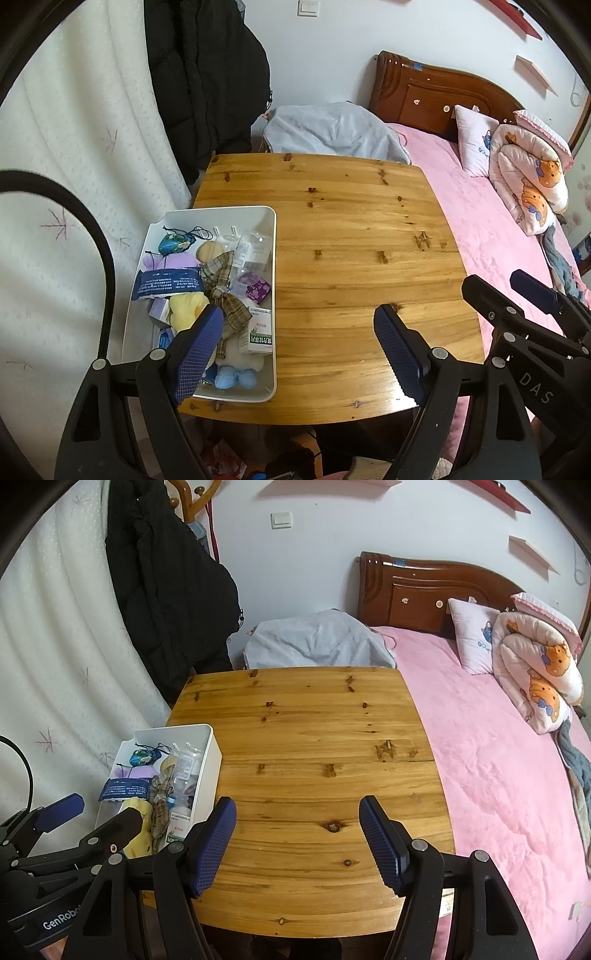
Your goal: Organize objects
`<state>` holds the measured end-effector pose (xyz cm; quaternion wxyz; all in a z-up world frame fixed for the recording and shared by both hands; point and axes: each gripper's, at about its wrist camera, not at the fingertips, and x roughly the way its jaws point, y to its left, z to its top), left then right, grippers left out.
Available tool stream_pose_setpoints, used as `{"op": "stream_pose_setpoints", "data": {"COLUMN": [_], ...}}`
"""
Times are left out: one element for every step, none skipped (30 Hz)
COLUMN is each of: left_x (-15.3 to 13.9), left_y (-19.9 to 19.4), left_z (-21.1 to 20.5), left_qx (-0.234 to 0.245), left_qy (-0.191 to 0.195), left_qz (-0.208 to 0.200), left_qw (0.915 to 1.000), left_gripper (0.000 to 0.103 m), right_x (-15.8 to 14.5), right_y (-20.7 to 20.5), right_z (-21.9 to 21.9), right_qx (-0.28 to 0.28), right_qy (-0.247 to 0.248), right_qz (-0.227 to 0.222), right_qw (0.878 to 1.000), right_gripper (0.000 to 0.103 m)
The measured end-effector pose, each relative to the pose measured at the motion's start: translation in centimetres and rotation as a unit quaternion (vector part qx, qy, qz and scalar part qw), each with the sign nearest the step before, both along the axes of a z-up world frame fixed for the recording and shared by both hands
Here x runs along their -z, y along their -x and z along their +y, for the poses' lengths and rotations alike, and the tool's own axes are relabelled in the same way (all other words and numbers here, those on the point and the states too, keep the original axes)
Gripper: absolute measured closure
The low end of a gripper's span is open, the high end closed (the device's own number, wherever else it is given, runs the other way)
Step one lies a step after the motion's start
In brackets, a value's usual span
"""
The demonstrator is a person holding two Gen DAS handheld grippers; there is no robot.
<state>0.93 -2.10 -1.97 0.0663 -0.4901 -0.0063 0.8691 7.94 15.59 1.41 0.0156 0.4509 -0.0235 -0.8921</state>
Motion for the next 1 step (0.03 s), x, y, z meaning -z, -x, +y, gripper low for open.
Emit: {"op": "stream_pose_setpoints", "data": {"left_x": [0.03], "left_y": [0.1], "left_z": [-0.11], "left_qx": [-0.001], "left_qy": [0.001], "left_qz": [-0.002], "left_qw": [1.0], "left_gripper": [0.017], "right_x": [0.02], "right_y": [0.07], "right_z": [-0.05], "right_qx": [-0.001], "right_qy": [0.0], "right_qz": [0.0], "right_qw": [1.0], "right_gripper": [0.033]}}
